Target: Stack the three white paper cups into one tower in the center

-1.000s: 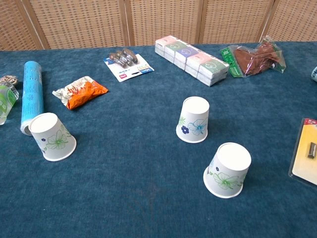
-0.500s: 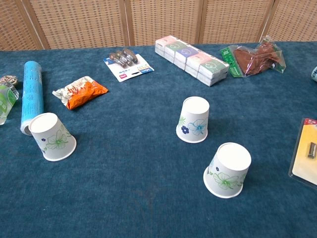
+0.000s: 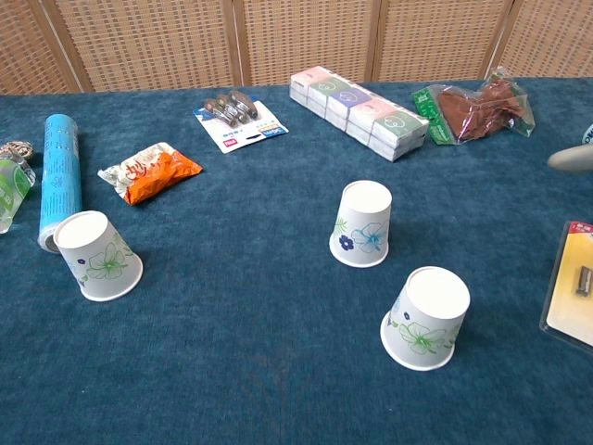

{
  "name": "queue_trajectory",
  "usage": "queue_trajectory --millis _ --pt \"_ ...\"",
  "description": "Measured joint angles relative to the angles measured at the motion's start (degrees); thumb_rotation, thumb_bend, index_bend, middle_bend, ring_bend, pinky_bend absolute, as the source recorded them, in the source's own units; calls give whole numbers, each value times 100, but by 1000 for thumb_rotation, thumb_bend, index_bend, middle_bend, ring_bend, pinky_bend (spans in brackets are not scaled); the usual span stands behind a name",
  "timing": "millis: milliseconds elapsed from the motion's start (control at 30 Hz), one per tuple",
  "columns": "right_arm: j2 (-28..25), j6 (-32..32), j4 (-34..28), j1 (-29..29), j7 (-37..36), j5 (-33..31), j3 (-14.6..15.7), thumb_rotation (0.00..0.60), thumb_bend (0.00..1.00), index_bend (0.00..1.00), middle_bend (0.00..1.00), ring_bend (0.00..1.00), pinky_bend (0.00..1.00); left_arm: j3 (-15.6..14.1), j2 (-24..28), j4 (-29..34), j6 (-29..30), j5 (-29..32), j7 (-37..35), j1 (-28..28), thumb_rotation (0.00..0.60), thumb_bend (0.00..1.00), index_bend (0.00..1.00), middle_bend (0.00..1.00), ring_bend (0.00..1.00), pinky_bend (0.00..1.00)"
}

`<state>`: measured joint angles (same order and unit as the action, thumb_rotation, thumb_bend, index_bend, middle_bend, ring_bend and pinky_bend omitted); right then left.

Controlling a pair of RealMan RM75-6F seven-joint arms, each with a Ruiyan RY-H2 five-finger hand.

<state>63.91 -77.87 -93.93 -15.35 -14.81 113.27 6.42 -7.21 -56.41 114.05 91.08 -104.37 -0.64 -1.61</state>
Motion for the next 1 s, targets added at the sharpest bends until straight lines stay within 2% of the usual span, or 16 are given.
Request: queue_trajectory --millis 567,1000 --pt "218 912 -438 -862 564 247 -2 600 377 0 0 0 0 -40 28 214 -194 -50 165 49 600 480 139 33 0 0" --pt "572 1841 -695 -1367 1239 -31 -33 600 377 0 0 0 0 -27 -35 56 -230 132 18 49 600 480 139 32 0 0"
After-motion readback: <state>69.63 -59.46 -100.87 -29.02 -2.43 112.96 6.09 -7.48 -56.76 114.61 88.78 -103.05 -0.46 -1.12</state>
